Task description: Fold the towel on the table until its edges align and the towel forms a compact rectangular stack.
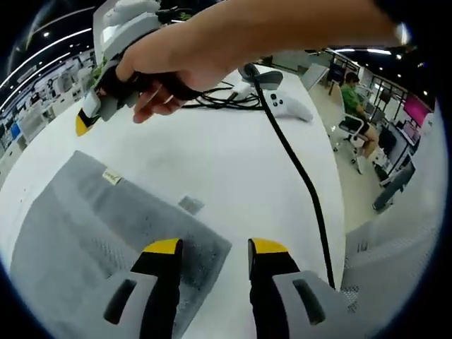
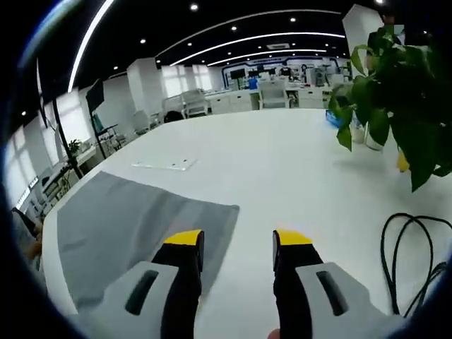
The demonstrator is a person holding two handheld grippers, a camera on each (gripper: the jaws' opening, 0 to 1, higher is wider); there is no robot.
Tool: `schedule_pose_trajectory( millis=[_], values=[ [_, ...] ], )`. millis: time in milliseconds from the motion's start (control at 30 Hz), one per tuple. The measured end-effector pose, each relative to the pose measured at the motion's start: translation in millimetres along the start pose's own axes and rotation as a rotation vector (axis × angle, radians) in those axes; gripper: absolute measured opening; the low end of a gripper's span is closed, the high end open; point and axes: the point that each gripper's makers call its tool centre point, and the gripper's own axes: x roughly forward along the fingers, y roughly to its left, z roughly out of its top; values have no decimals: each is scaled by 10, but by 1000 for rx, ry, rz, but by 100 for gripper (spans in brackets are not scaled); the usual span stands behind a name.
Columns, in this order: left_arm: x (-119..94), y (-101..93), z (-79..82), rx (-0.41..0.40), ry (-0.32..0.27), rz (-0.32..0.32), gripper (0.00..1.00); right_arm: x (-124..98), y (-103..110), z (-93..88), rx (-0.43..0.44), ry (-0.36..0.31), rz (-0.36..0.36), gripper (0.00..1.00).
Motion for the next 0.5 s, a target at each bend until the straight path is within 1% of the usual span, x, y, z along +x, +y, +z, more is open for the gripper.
schedule_pose_trajectory(
  millis=[133,200,233,333,400,500],
  values=[
    [16,-10,-33,-1,7,-5,37,136,46,12,-6,6,12,38],
    [35,-20,-61,-1,14,-7,36,194,68,18,-28,11,10,38],
    [42,-22,-64,6,14,-5,36,232,72,26,-45,9,8,39],
    [51,-3,-61,44,21,10,33,324,74,22,-53,19,14,39],
    [54,14,-61,56,22,16,30,388,76,-5,-66,34,18,39],
    [61,5,-43,51,8,11,30,465,86,-69,-86,61,26,37]
  ],
)
